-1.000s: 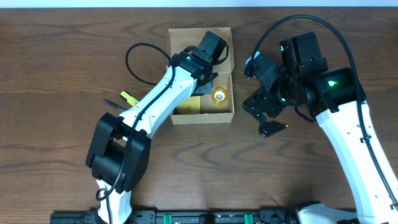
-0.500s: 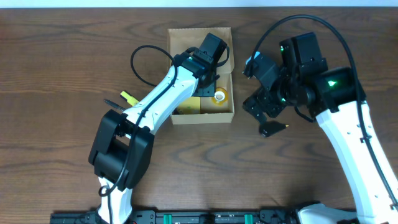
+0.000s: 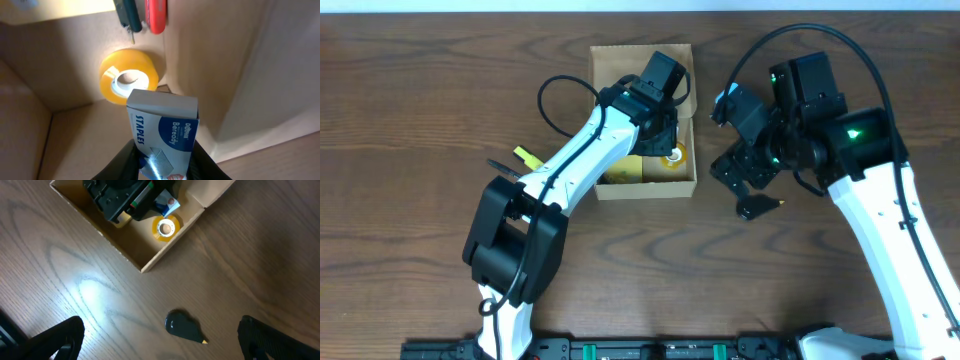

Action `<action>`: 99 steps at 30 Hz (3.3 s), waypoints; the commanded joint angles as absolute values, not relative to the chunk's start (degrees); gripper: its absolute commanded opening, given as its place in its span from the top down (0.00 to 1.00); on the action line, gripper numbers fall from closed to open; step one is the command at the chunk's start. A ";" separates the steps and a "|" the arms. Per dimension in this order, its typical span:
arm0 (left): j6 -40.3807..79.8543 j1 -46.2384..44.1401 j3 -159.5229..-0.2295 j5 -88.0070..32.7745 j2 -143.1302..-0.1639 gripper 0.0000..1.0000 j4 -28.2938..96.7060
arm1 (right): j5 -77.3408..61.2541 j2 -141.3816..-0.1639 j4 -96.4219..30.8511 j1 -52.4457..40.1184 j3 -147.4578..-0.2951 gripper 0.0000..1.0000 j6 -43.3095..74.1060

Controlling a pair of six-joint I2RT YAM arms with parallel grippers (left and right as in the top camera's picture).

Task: Pack container

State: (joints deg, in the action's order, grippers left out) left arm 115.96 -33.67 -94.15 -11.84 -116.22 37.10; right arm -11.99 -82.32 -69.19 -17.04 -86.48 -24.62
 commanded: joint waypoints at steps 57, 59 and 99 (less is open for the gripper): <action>119.42 -34.52 -93.67 -19.75 -119.83 0.71 44.03 | -12.21 -81.36 -69.21 -16.69 -86.43 0.01 -24.25; 119.42 -34.54 -93.67 -20.99 -120.27 0.71 43.90 | -12.21 -81.36 -69.21 -16.69 -86.43 0.01 -24.25; 119.39 -34.11 -94.80 -13.67 -115.37 0.65 46.76 | -12.21 -81.36 -69.21 -16.69 -86.43 0.01 -24.25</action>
State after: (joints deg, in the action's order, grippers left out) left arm 115.96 -34.52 -94.15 -19.20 -119.15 45.87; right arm -11.99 -82.32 -69.19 -17.04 -86.48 -24.64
